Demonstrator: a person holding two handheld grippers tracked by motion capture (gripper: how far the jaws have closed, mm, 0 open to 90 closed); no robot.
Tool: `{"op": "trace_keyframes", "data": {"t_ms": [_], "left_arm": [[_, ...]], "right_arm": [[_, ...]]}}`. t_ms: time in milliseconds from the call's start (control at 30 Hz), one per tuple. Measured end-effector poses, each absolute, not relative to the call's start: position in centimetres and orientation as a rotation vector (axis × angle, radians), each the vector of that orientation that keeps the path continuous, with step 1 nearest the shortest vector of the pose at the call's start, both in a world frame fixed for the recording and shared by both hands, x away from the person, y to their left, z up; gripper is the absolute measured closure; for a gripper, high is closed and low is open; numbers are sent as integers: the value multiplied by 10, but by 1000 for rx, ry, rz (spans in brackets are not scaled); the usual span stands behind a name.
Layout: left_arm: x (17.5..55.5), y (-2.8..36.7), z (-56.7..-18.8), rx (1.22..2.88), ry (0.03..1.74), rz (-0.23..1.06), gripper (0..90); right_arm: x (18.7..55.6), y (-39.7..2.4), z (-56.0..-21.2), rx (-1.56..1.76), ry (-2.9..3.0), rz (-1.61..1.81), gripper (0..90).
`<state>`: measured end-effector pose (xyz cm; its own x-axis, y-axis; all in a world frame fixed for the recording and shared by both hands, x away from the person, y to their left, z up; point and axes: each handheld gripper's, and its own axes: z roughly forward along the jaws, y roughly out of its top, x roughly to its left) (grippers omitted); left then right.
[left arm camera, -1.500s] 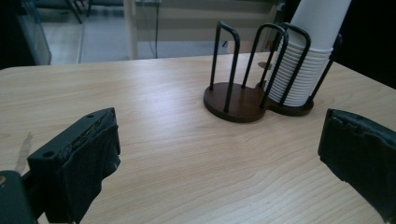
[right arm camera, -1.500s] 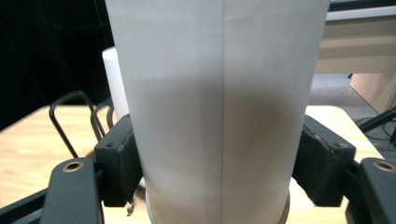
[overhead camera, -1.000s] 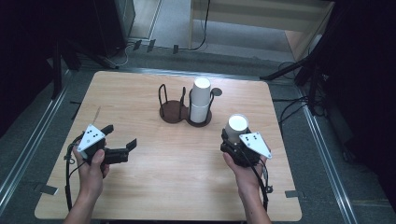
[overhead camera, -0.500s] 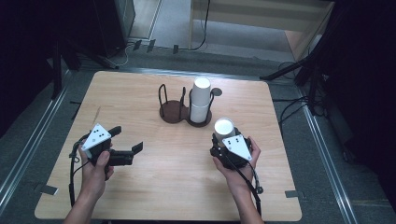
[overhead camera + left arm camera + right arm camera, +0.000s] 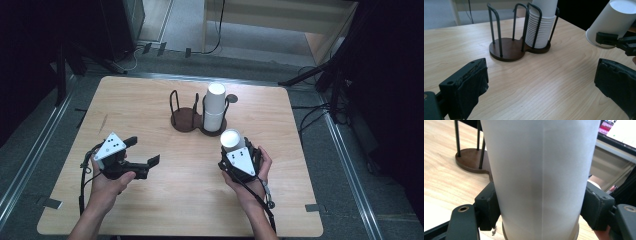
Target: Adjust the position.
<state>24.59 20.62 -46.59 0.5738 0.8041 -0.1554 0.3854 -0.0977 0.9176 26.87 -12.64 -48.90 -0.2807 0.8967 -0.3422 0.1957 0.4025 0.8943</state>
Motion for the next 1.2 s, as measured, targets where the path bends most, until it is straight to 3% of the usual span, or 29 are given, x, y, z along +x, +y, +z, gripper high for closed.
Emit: {"op": "trace_keyframes", "data": {"t_ms": [1200], "left_arm": [[239,165,-469,1785,877,395,0]], "right_arm": [[248,-79,-507,645,1780,845,276]]}}
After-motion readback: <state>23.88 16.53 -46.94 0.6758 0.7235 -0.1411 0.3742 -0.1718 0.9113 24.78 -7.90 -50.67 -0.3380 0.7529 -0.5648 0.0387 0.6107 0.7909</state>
